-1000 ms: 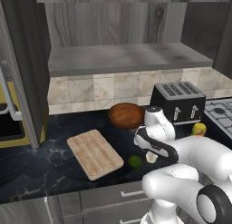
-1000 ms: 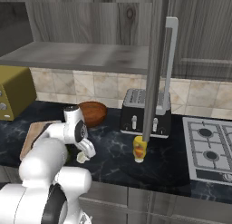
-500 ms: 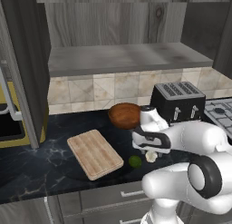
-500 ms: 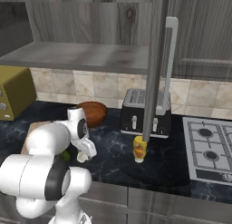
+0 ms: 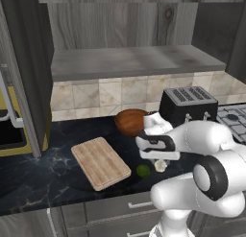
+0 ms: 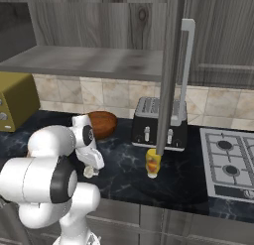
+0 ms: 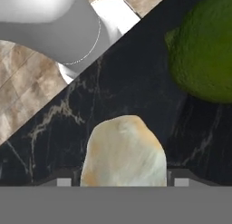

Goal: Open the cabinet. Place the bowl and condiment on the counter. Then place the lime and garlic on the cutting board.

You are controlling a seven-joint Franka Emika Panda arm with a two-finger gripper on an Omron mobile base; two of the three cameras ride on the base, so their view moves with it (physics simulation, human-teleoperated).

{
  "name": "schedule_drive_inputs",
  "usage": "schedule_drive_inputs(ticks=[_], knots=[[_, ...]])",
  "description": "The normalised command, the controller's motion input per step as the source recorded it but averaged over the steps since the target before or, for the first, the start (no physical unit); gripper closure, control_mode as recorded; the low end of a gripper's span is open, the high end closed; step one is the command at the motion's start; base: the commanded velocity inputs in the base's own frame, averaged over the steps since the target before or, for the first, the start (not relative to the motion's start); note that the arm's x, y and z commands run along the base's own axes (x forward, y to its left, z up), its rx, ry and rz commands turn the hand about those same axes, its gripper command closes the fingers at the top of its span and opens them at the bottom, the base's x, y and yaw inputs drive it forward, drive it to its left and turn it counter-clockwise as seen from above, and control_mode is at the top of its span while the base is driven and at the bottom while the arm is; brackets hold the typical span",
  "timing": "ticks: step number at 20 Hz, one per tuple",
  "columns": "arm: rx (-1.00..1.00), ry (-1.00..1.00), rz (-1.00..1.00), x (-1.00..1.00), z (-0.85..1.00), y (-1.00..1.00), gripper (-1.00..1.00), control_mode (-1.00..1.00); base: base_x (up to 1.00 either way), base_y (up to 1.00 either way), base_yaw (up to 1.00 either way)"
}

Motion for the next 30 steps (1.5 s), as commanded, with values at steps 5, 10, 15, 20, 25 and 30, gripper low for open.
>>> schedule_drive_inputs(ticks=[5,10,15,20,25,30], knots=[[-0.01,0.0,0.0,-0.71,-0.18,-0.24,1.0,-1.0,0.0,0.0,0.0],[0.0,0.0,0.0,-0.35,-0.07,-0.26,1.0,-1.0,0.0,0.0,0.0],[0.01,-0.05,0.0,-0.01,0.23,-0.08,1.0,-1.0,0.0,0.0,0.0],[0.03,-0.04,0.0,0.02,0.5,0.0,1.0,-1.0,0.0,0.0,0.0],[0.02,0.0,0.0,0.1,0.47,0.11,1.0,-1.0,0.0,0.0,0.0],[0.03,0.0,0.0,0.11,0.3,0.19,1.0,-1.0,0.0,0.0,0.0]])
